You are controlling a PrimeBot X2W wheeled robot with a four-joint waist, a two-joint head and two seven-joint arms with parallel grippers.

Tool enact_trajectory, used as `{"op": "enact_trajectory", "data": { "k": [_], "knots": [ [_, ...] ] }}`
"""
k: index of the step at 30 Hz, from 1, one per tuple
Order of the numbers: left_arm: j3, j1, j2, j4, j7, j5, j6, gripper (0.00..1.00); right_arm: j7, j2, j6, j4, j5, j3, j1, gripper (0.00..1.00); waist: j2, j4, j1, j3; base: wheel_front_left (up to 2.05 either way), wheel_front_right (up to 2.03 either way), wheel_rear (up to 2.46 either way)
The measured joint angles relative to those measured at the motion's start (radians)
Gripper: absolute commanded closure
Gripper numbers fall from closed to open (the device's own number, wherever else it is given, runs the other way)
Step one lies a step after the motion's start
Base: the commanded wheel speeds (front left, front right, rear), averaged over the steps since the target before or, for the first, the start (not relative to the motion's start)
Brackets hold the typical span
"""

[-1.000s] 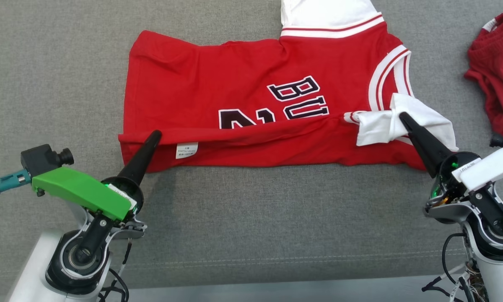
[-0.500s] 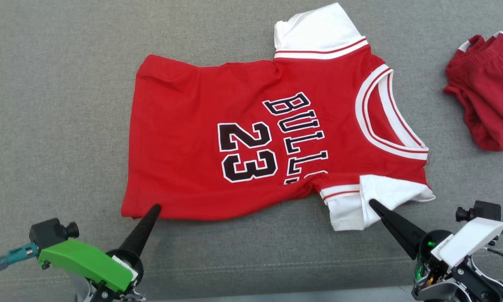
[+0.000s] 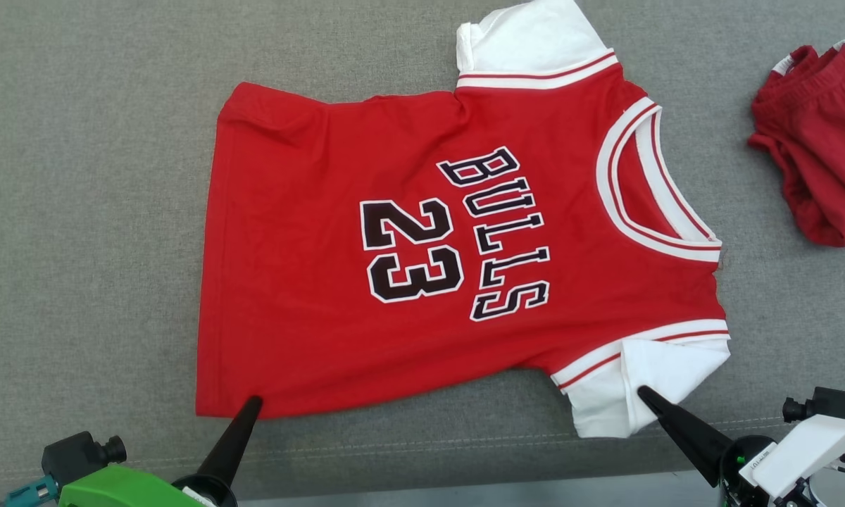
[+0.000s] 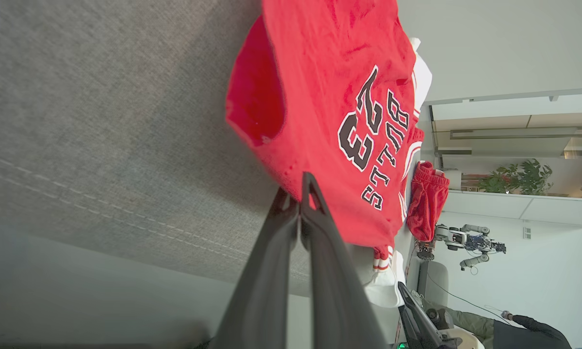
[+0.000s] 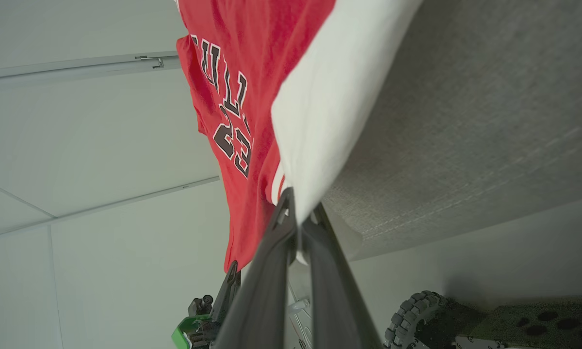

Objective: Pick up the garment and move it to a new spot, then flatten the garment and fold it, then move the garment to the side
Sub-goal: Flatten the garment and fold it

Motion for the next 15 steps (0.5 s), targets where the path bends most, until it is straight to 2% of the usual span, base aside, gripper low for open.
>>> {"op": "enact_trajectory", "data": {
  "k": [9, 15],
  "knots": [
    [0.024, 0.017, 0.001, -0.032, -0.025, 0.001, 0.0, 1.0, 0.002, -0.002, 0.004, -0.066, 0.02, -0.011, 0.009, 1.0, 0.0, -0.006, 0.0, 0.032, 0.0, 0.0, 0.0],
    [0.027, 0.001, 0.021, -0.094, -0.018, 0.011, 0.001, 1.0, -0.002, 0.016, 0.013, -0.141, 0.081, -0.075, -0.038, 1.0, 0.0, -0.017, 0.0, 0.048, 0.0, 0.0, 0.0]
  ]
}}
